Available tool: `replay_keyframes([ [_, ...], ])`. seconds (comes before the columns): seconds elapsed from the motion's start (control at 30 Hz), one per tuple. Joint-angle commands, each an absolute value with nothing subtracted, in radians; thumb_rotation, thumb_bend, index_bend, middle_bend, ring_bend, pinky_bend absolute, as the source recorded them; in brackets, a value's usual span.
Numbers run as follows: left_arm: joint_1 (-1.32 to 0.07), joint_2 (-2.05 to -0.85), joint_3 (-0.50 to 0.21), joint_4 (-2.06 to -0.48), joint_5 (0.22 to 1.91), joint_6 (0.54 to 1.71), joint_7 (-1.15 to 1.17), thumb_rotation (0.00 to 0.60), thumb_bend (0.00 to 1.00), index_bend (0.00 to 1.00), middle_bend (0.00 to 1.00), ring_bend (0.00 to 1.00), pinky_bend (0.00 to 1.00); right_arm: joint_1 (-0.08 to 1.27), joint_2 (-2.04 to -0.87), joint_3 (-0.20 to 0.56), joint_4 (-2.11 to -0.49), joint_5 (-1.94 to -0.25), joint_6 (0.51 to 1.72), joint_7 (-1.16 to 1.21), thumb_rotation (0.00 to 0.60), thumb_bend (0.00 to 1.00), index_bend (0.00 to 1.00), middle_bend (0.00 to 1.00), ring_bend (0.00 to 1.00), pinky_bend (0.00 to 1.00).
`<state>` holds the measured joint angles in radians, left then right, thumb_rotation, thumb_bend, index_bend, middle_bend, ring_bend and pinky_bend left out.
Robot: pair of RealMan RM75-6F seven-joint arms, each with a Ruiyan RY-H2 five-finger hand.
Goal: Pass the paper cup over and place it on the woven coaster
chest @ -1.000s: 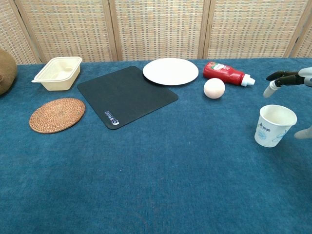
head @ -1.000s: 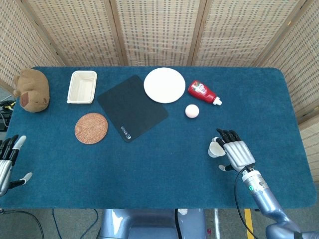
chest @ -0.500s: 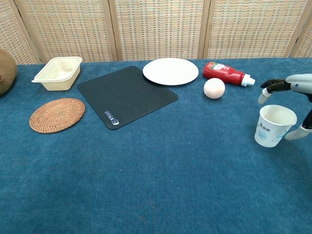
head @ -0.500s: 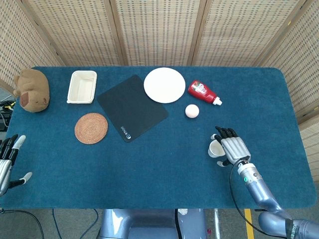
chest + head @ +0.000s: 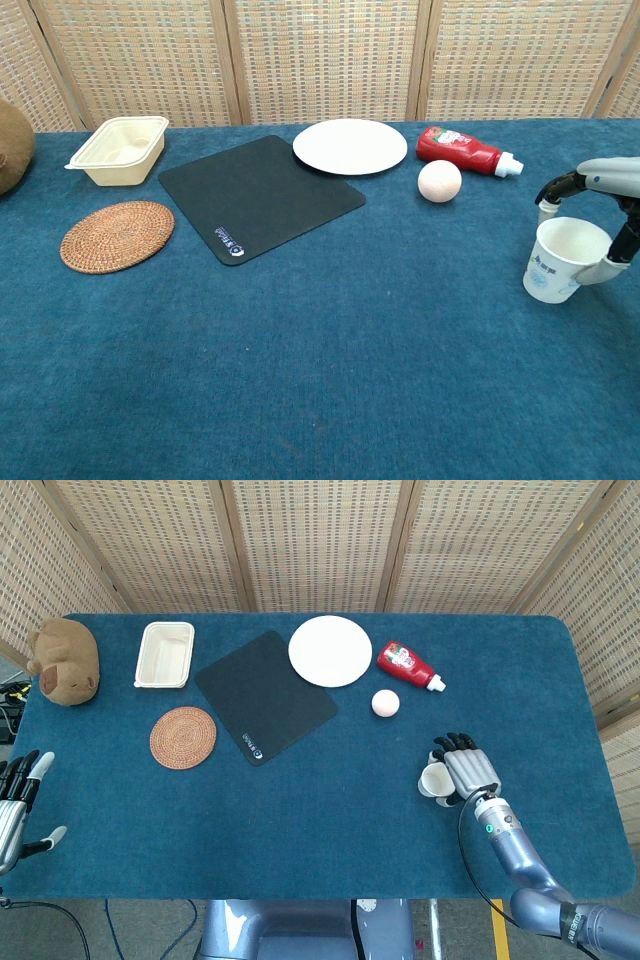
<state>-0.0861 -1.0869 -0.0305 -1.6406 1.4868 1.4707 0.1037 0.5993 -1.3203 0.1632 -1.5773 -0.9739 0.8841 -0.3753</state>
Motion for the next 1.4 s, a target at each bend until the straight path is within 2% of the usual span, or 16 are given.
replay_keyframes([
  [0.03, -0.086, -1.086, -0.031, -1.641, 1.487, 1.471, 0.101, 0.600, 0.19, 0.00, 0.00, 0.00, 0.00, 0.603, -1.321, 0.161, -1.578, -0.976, 0.886, -0.370, 0.600, 0.05, 0.42, 0.17, 0.00, 0.04],
  [0.13, -0.086, -1.086, -0.030, -1.641, 1.486, 1.470, 0.100, 0.600, 0.19, 0.00, 0.00, 0.00, 0.00, 0.605, -1.323, 0.158, -1.580, -0.980, 0.891, -0.366, 0.600, 0.05, 0.45, 0.18, 0.00, 0.04],
  [0.4, -0.084, -1.085, -0.031, -1.641, 1.488, 1.476, 0.097, 0.600, 0.19, 0.00, 0.00, 0.00, 0.00, 0.620, -1.312, 0.162, -1.617, -0.984, 0.917, -0.381, 0.600, 0.05, 0.45, 0.19, 0.00, 0.04],
  [0.8, -0.084, -1.085, -0.027, -1.644, 1.498, 1.479, 0.101, 0.600, 0.19, 0.00, 0.00, 0.00, 0.00, 0.738, -1.295, 0.232, -1.801, -0.919, 0.971, -0.555, 0.600, 0.05, 0.45, 0.19, 0.00, 0.04],
  [1.07, -0.086, -1.078, -0.028, -1.634, 1.492, 1.470, 0.065, 0.600, 0.19, 0.00, 0.00, 0.00, 0.00, 0.876, -1.390, 0.272, -1.827, -0.808, 0.978, -0.678, 0.600, 0.05, 0.45, 0.19, 0.00, 0.04],
  [1.4, -0.093, -1.072, -0.033, -1.616, 1.480, 1.451, 0.010, 0.600, 0.19, 0.00, 0.00, 0.00, 0.00, 1.020, -1.548, 0.293, -1.696, -0.699, 0.951, -0.728, 0.600, 0.05, 0.45, 0.19, 0.00, 0.04],
])
